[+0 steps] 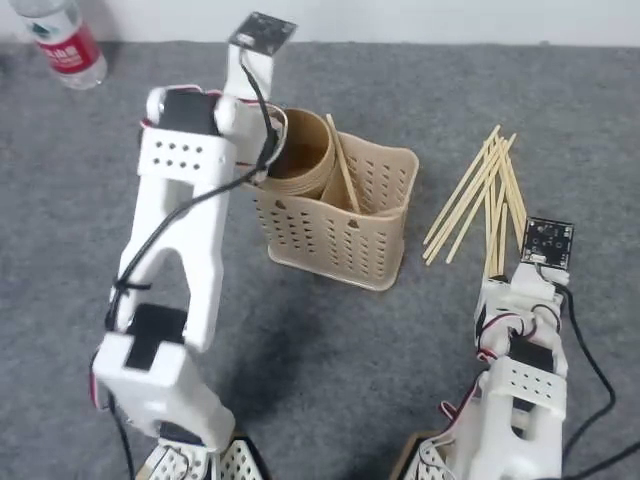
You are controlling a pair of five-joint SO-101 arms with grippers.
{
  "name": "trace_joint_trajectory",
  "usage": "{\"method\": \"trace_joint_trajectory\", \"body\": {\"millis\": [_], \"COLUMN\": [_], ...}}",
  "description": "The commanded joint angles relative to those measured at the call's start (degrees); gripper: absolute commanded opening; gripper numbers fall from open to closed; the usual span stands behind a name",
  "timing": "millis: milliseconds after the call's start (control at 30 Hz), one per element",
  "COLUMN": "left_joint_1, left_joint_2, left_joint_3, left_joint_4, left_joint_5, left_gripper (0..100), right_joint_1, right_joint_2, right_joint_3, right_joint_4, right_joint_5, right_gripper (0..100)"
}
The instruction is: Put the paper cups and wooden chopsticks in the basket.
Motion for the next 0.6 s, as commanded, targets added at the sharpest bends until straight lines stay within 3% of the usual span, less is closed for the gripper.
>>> {"method": "trace_joint_trajectory", "body": {"millis": [0,233,567], "left_joint_1": [-6.33,-11.60,-4.66], "left_joint_2": [9.85,5.45,-6.68], "left_joint_3": [-6.81,-6.29,-2.68], "left_joint_4": [7.47,7.56,7.56], "left_joint_5": [1.32,-0.26,1.58], "left_gripper": [1,1,1], "right_joint_1": [-0.40,-0.40,-0.40], "right_joint_2": [-1.10,-1.10,-1.10], "right_joint_3": [-0.53,-0.53,-0.53], "right_joint_4": [-1.19,-1.19,-1.19], "right_joint_5": [0.62,0.62,0.62], "right_gripper": [26.3,26.3,26.3]}}
